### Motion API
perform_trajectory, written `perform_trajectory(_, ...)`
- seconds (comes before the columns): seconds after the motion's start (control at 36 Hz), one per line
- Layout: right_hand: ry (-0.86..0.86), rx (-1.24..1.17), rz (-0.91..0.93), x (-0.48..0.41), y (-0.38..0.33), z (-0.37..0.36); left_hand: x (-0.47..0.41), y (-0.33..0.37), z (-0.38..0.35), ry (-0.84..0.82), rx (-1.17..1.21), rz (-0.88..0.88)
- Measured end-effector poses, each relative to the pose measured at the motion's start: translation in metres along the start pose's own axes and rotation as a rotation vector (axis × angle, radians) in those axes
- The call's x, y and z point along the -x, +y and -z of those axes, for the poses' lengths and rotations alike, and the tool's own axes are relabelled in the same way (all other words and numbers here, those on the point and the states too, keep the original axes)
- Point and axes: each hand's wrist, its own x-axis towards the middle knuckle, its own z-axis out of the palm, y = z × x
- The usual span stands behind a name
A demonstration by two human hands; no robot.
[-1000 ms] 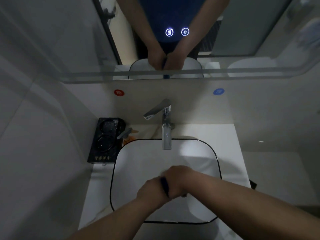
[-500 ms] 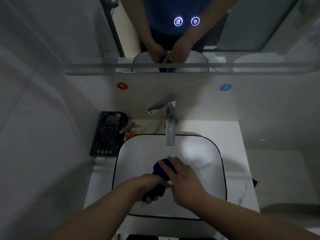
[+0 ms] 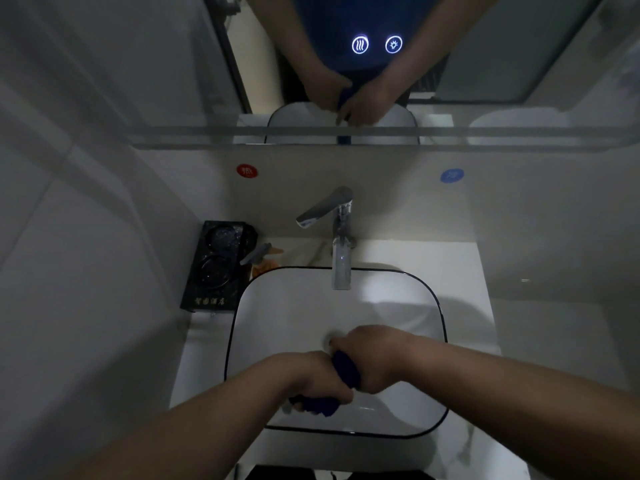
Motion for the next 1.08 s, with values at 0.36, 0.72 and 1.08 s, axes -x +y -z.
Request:
perform_trajectory(0.36, -0.252, -0.117, -0.297, -0.024, -0.002, 0.011, -0.042, -0.007, -0.037, 0.753, -0.261, -0.095)
perform_trajectory(0.72, 0.417, 0.101, -0.083, 0.01, -0.009, -0.04, -0.013, -0.022, -0.016, 0.241, 0.743, -0.035)
perform_trajectory(1.08, 0.274, 0.055, 0.119, 0.013, 0.004, -0.005, 0.019, -0.015, -0.01, -0.234, 0.707, -0.13)
